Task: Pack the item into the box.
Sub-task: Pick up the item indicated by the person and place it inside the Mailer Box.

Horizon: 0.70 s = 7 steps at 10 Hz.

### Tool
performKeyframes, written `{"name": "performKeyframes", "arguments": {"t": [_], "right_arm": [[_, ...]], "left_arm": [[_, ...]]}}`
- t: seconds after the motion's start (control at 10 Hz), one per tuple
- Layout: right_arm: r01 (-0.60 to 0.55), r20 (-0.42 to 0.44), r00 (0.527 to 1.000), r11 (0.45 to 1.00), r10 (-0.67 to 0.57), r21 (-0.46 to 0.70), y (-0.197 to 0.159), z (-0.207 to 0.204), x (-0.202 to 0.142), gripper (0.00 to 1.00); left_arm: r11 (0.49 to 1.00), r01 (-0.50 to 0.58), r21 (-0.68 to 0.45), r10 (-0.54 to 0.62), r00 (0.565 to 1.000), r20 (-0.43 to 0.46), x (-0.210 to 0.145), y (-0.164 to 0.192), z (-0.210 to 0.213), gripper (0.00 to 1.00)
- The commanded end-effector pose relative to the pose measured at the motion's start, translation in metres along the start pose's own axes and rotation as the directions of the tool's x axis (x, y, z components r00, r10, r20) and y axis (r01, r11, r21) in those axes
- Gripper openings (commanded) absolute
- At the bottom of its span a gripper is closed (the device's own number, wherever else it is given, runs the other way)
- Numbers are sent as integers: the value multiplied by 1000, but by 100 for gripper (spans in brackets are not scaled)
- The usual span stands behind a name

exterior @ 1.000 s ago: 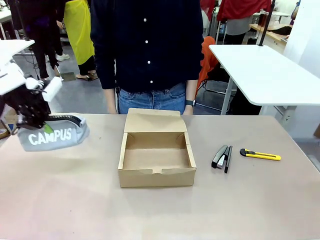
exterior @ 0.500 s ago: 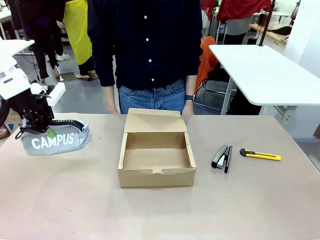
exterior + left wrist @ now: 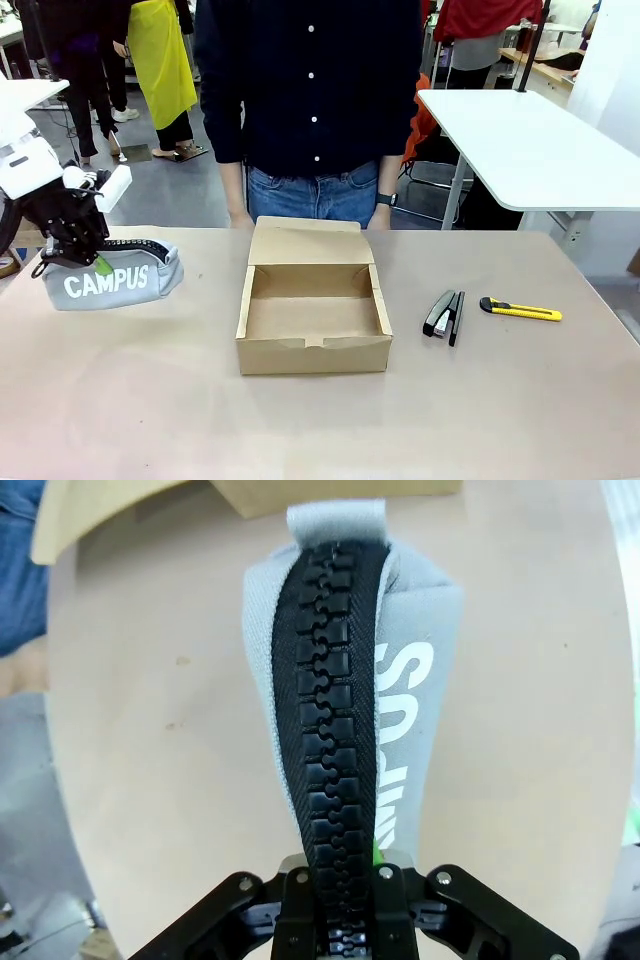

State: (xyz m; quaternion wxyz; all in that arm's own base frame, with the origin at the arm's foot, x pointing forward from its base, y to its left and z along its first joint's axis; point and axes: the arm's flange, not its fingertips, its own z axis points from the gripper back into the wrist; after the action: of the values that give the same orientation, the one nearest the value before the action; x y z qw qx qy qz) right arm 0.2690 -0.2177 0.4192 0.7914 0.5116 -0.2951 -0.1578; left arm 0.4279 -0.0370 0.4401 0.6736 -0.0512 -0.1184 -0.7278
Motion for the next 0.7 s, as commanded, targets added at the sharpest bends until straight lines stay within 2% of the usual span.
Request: {"name": "performKeyframes", "arguments": {"t": [0.0, 0.1, 0.2, 0.3, 0.5, 0.6], "right_arm": [[-28, 19, 999, 999, 27, 23, -2, -1, 3, 100], [-28, 19, 999, 999, 27, 23, -2, -1, 3, 100], [-28, 19, 999, 999, 27, 23, -2, -1, 3, 100], [-28, 19, 999, 999, 27, 23, -2, -1, 3, 100], [-28, 19, 999, 999, 27, 23, -2, -1, 3, 100], [-28, 19, 999, 999, 27, 23, -2, -1, 3, 100]], "left_arm": [[1000, -23, -10, 23, 1000, 12, 31, -5, 26, 8], [999, -29, -17, 29, 1000, -3, 64, -12, 46, 8], [998, -50, -42, 48, 998, -51, 97, -15, 55, 8], [998, -46, -39, 44, 997, -60, 130, -12, 58, 8], [998, -54, 13, 55, 989, -138, 201, 2, 47, 8], [1000, -16, 22, 19, 989, -144, 233, 8, 35, 8]]}}
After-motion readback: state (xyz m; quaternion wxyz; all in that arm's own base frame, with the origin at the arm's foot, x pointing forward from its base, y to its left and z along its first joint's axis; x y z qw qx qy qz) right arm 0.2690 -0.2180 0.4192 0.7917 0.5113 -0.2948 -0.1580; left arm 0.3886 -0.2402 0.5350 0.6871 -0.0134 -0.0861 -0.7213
